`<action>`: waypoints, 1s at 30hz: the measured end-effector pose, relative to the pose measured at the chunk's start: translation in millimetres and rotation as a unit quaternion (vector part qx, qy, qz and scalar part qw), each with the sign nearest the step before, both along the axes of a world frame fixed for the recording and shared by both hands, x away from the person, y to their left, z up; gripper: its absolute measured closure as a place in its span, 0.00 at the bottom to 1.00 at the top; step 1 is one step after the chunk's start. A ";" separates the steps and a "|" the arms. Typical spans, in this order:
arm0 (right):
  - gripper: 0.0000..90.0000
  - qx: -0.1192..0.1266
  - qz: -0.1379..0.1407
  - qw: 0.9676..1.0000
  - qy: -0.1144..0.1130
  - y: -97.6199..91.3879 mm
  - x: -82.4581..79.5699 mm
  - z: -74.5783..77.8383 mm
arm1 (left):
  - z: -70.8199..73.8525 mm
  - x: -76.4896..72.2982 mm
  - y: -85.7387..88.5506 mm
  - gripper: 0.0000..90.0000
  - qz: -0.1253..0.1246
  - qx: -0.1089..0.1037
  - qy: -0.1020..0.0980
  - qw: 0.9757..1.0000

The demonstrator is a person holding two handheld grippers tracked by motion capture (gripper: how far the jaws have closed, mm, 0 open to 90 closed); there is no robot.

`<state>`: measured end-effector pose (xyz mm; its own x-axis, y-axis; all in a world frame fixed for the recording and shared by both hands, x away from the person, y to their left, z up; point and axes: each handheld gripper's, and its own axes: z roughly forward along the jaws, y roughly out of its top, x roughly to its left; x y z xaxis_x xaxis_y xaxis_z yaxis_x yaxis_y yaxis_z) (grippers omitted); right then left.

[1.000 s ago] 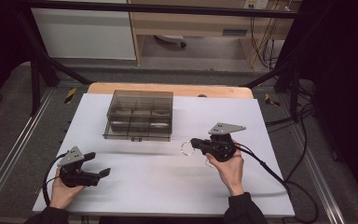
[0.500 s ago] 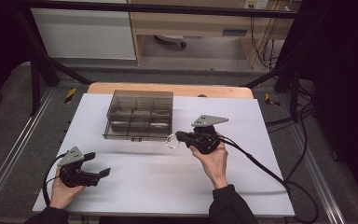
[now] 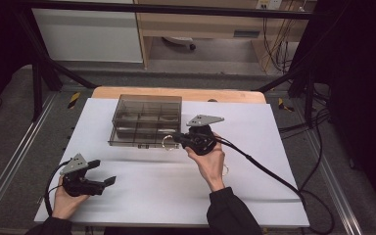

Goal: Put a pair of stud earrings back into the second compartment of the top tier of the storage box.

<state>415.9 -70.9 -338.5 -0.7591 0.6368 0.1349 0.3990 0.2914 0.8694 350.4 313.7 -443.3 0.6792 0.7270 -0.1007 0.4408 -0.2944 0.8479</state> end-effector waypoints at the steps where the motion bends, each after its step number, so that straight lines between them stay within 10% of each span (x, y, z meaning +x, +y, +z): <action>1: 0.97 0.000 0.001 1.000 0.000 2.6 1.1 0.5 | 0.0 0.0 0.0 0.06 0.000 0.001 0.000 1.000; 30: 0.97 -0.010 -0.007 1.000 0.011 74.8 45.1 -16.3 | 0.0 0.3 -0.2 0.06 -0.001 -0.001 0.000 1.000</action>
<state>461.0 3.9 -354.7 -0.7470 0.6504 0.1375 0.4216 0.3035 0.8545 350.6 313.5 -443.3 0.6807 0.7254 -0.1018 0.4401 -0.2940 0.8485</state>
